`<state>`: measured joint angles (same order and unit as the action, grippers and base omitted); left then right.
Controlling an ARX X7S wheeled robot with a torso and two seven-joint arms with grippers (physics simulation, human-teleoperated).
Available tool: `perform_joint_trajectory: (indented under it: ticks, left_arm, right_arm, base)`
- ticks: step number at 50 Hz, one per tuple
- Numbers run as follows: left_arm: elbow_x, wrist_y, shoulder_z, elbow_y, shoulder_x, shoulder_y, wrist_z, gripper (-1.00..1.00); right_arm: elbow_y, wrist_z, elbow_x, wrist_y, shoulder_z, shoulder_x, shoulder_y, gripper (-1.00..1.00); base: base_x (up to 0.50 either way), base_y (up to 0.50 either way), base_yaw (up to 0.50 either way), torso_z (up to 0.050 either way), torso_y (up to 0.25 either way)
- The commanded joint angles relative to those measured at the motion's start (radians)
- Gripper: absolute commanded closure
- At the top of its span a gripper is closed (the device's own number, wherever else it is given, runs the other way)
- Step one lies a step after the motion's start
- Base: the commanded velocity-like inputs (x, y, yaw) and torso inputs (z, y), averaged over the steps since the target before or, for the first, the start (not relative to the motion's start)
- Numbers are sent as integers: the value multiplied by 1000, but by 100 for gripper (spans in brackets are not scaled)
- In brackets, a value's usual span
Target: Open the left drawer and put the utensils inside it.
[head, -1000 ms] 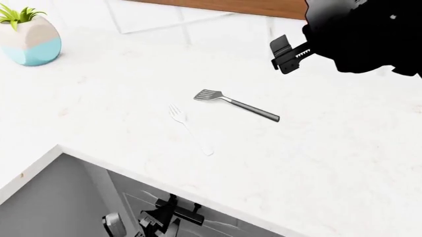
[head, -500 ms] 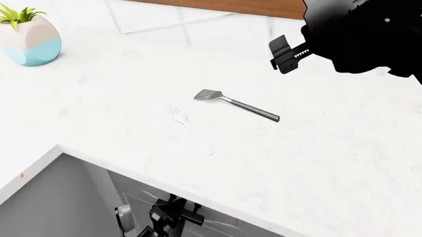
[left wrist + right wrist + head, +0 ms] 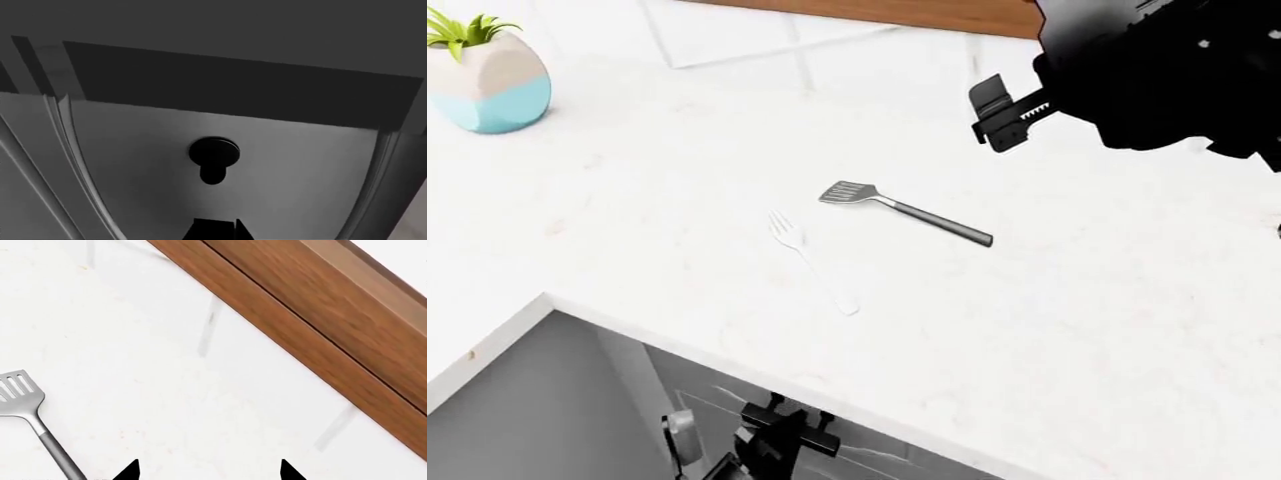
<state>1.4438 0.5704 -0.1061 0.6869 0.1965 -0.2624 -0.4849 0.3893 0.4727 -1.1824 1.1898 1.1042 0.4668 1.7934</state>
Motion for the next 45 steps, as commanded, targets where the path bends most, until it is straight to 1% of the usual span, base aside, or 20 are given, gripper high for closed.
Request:
perform_joint_trajectory:
  ticks: [1,4,5,6,7,23,24,25,26,27,28,30,32,41,45]
  left_arm:
    - [-17,-10,-7,-1,1,6,17,100]
    - [-13,-11,-5,-13,2,12,24,100]
    - [-5,-14,3,-32,1,23,39,100]
    - [-3,-25,10,-99,3,53,66,100]
    - [-2,-25,10,-104,3,55,69,100]
    - [2,-28,6,-104,5,56,70,100]
    - [21,-15,16,-96,11,63,64,100]
    - [42,-29,42,-109,11,84,79,100]
    - [71,-12,59,-115,21,113,90,100]
    - [71,-19,65,-161,33,159,80,100]
    - [73,-16,65,-170,36,170,78,100]
    - [71,-31,78,-212,54,255,72,100]
    - [76,-28,85,-254,74,310,26,100]
    - [24,-77,82,-278,102,400,-37,100]
    - [34,-103,109,-350,114,490,-56,100]
  right_arm:
    - [-13,2,5,4,9,0,4,-100]
    - [-17,4,7,6,12,1,8,-100]
    - [-5,-1,10,8,15,-1,9,-100]
    - [-15,-9,9,10,21,2,5,-100]
    - [-15,-9,9,10,21,2,5,-100]
    - [-15,-8,8,9,23,2,6,-100]
    - [0,-2,14,-7,16,1,0,-100]
    - [-10,-11,13,-9,21,7,-9,-100]
    - [-10,-4,10,-12,16,9,-13,-100]
    - [-13,-6,7,-13,15,13,-18,-100]
    - [-18,-7,6,-12,17,14,-20,-100]
    - [-17,-9,7,-9,20,14,-18,-100]
    - [-16,-5,6,-7,18,12,-15,-100]
    - [-6,-1,16,-21,22,7,-22,-100]
    - [-3,-6,20,-23,26,8,-23,-100]
  base:
    - [0,0,0,0,0]
    - [0,0,0,0,0]
    - [0,0,0,0,0]
    - [0,0,0,0,0]
    - [0,0,0,0,0]
    - [-1,0,0,0,0]
    - [0,0,0,0,0]
    - [0,0,0,0,0]
    - [0,0,3,0,0]
    - [-9,-4,3,0,0]
    - [0,0,3,0,0]
    - [0,0,3,0,0]
    - [0,0,0,0,0]
    - [0,0,0,0,0]
    - [0,0,0,0,0]
